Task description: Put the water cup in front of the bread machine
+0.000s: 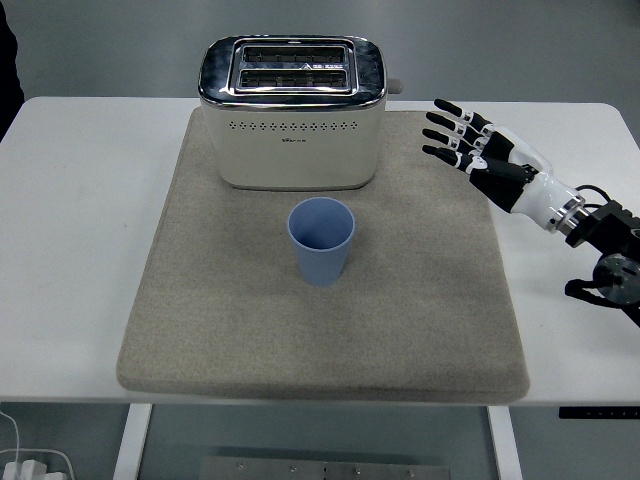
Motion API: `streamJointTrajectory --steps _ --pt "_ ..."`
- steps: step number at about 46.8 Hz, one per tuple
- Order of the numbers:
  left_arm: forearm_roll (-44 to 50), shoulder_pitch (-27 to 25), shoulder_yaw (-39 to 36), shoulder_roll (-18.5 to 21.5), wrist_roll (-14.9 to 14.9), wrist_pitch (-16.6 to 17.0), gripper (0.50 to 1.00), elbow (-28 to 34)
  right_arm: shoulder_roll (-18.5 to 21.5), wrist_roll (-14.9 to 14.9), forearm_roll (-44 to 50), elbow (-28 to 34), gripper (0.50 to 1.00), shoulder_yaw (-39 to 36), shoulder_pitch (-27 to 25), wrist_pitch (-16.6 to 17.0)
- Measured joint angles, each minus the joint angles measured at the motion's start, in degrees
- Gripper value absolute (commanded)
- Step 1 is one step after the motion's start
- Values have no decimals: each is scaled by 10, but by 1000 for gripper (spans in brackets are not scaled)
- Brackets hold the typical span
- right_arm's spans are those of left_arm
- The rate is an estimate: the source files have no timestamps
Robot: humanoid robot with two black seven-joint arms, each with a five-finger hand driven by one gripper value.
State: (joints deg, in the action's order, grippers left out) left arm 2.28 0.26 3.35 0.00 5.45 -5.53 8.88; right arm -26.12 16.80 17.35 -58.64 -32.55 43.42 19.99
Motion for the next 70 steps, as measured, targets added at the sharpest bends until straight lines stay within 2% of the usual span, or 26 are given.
streamJointTrajectory --steps 9,14,26,33,49,70 --pt "0 0 0 0 0 0 1000 0 4 -69 -37 39 928 2 22 -1" --pt "0 0 0 0 0 0 1000 0 5 -92 -39 53 928 1 30 -3" --pt "0 0 0 0 0 0 1000 0 6 -98 -40 59 928 -3 38 3" --pt "0 0 0 0 0 0 1000 0 24 -98 -51 66 928 -12 43 3" --pt "0 0 0 0 0 0 1000 0 68 -99 -110 125 928 -20 46 4" --pt "0 0 0 0 0 0 1000 0 79 -99 -115 142 926 -24 57 3"
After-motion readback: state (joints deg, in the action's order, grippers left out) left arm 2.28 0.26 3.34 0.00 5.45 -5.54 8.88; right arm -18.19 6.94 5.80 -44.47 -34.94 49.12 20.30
